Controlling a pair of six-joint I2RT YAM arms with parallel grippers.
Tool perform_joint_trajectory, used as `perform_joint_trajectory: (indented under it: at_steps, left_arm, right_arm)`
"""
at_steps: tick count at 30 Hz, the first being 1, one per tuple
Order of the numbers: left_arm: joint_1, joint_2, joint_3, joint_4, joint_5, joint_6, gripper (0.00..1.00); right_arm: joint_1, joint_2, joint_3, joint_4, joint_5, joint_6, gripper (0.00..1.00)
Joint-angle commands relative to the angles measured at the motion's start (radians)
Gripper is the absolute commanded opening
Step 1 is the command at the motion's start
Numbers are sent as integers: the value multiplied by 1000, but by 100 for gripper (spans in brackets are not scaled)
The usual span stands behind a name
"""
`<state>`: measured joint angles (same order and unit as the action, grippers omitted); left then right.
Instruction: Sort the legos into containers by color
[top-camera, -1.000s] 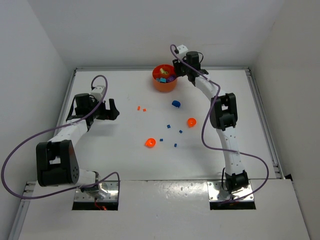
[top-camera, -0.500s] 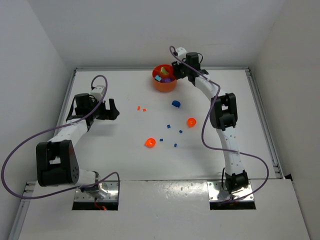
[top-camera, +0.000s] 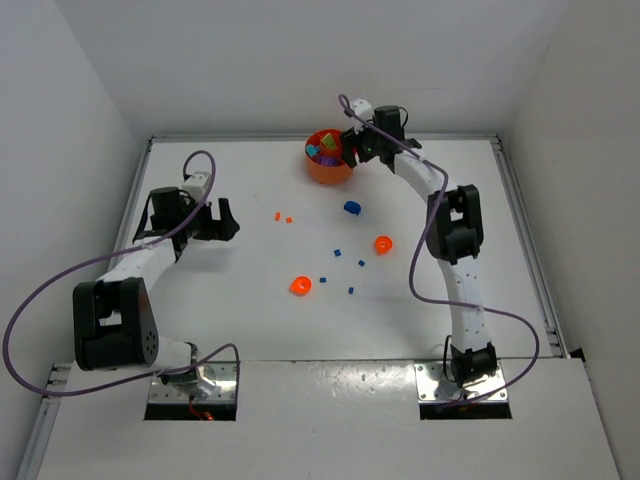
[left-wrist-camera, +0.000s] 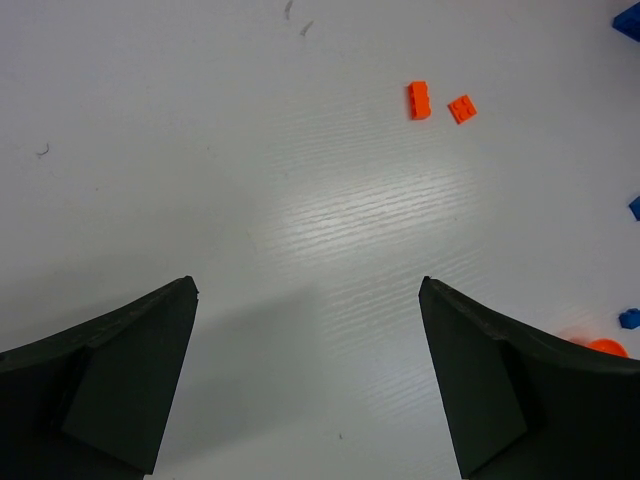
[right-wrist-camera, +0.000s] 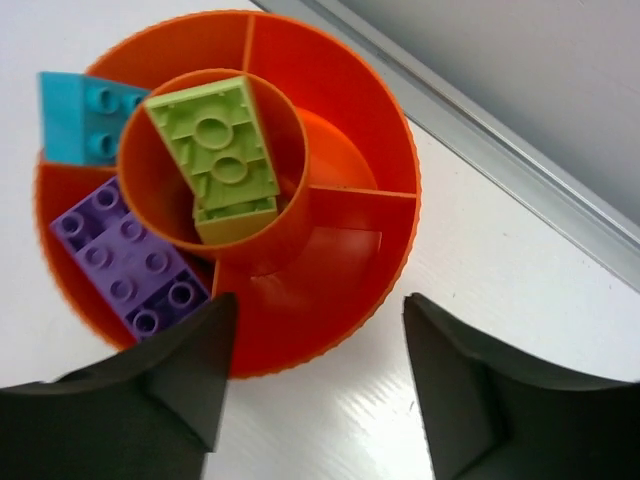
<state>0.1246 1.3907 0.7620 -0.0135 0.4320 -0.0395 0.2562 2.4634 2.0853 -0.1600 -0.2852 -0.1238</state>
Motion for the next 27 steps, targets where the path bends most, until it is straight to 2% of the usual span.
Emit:
perform_joint_trajectory:
  at_steps: [1, 4, 9, 18, 27]
  left_arm:
    - [14, -1, 25, 24, 27, -17, 100]
    - [14, -1, 25, 24, 36, -17, 100]
    - [14, -1, 25, 24, 46, -26, 100]
    - [14, -10, 25, 24, 47, -26, 100]
    - [14, -10, 25, 24, 37, -26, 100]
  right_arm:
    - [-6, -127, -19, 20, -37, -30, 70]
    - [-6, -177, -57, 20, -49, -30, 76]
    - [-6, -244, -136, 66, -60, -30, 77]
    - [-6, -176, -50, 10, 79, -97, 77]
    - [32, -156, -50, -4, 178, -131, 80]
